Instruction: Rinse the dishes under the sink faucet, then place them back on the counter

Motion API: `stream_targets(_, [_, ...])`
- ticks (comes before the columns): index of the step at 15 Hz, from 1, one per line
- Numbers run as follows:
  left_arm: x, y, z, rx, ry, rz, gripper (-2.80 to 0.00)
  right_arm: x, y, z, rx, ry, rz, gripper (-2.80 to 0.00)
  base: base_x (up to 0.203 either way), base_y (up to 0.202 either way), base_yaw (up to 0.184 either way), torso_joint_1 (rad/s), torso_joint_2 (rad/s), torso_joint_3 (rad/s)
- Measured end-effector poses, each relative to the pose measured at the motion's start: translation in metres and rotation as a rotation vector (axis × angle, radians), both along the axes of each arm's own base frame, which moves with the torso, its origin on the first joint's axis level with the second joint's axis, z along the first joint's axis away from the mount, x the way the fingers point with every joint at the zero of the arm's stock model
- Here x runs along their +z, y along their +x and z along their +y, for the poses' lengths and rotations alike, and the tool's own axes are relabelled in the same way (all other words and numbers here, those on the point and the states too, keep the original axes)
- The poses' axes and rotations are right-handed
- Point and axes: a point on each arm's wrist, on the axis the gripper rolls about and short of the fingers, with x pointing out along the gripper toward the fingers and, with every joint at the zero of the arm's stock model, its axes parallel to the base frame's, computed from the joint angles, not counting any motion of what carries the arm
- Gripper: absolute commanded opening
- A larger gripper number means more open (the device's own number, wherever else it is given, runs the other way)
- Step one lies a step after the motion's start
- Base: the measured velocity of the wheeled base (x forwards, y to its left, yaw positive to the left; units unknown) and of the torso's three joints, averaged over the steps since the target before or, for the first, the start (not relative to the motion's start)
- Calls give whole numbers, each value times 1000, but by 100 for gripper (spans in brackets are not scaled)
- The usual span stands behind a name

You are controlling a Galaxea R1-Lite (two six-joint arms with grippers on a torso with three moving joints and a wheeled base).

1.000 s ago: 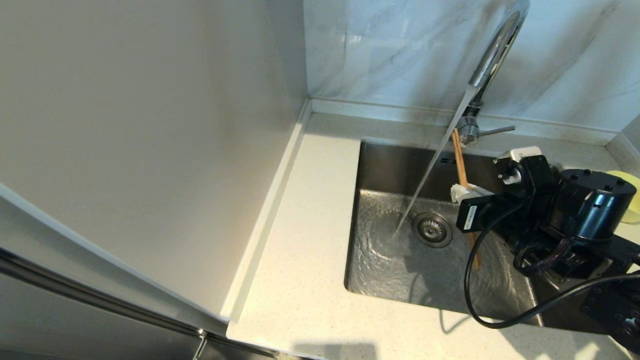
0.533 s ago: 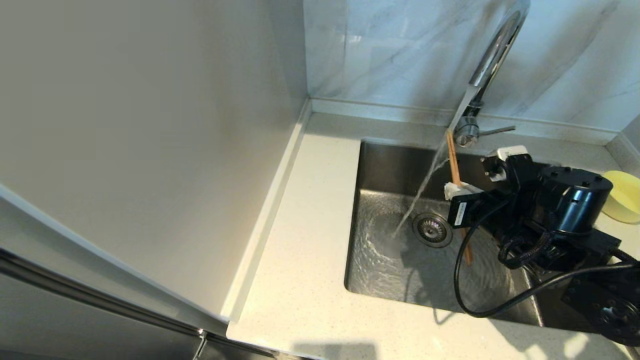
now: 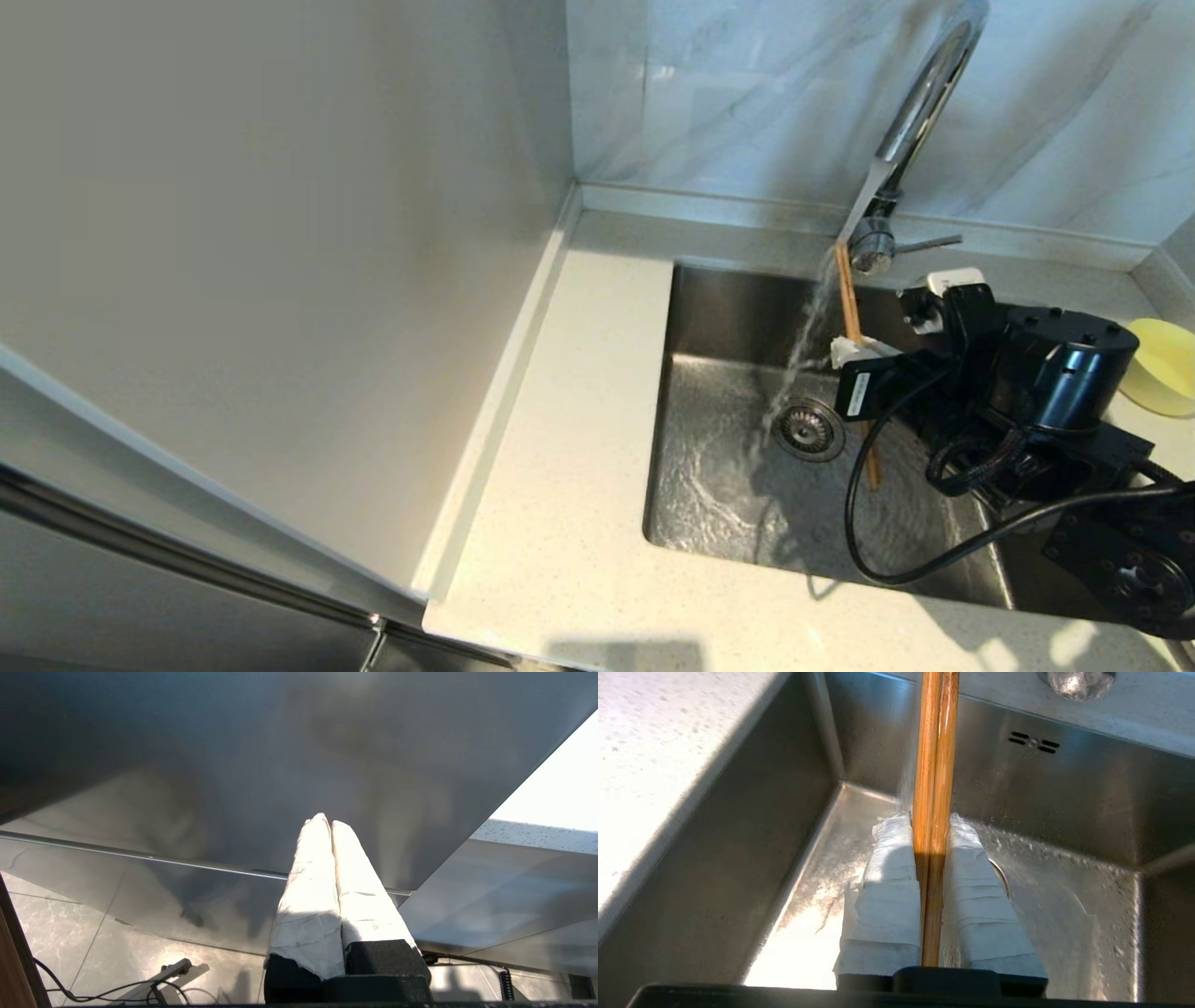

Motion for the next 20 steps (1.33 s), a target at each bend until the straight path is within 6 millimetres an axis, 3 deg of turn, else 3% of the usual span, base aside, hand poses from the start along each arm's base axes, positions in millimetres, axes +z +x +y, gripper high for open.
stream_targets(4, [0, 0, 0, 0, 0, 0, -280, -7, -10, -8, -36, -16, 32, -280, 0, 0, 0, 0, 0, 0])
stream_targets(9, [0, 0, 0, 0, 0, 0, -280, -7, -10, -56, -244, -113, 47, -280, 0, 0, 0, 0, 0, 0])
stream_targets(15, [0, 0, 0, 0, 0, 0, -280, 68, -1, -99, -528, -361, -65, -280, 0, 0, 0, 0, 0, 0])
stream_targets(16, [0, 0, 0, 0, 0, 0, -280, 67, -4, -101, -534, -373, -43, -280, 0, 0, 0, 0, 0, 0])
stream_targets(20, [0, 0, 0, 0, 0, 0, -280, 15, -27, -106, -512, -451, 168, -280, 0, 0, 0, 0, 0, 0])
